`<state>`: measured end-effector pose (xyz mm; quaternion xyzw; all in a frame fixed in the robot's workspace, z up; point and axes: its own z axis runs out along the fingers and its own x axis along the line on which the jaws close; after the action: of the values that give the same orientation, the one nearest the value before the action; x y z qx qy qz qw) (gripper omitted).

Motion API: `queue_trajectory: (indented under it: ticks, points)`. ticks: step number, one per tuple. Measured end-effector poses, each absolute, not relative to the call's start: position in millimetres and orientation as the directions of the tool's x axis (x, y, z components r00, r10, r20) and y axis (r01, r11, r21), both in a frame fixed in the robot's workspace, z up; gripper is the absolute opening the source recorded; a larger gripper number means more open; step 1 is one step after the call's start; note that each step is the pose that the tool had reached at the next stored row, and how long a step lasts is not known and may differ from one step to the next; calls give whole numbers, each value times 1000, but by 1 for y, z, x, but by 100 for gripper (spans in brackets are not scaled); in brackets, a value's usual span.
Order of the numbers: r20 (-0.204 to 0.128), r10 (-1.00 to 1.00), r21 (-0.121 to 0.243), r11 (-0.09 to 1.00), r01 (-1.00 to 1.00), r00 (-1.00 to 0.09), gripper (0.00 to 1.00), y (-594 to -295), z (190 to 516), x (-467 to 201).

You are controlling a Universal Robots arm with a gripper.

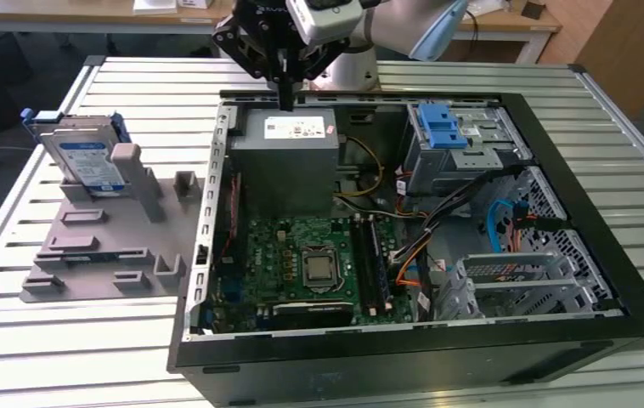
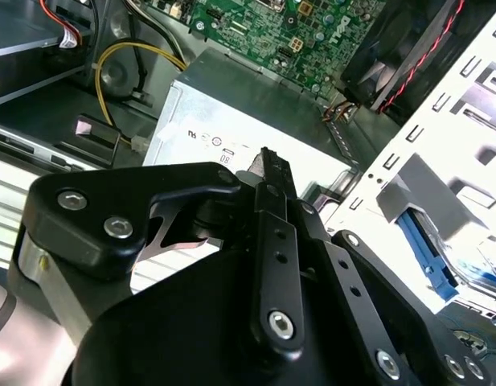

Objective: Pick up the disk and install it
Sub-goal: 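Reach for the disk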

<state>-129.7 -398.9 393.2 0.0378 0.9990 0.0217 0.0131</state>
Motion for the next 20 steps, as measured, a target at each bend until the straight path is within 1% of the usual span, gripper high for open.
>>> queue_trajectory:
  ticks: [20]
  points:
    - [-24,76,44,996,75,-997,11,-399,393,-138]
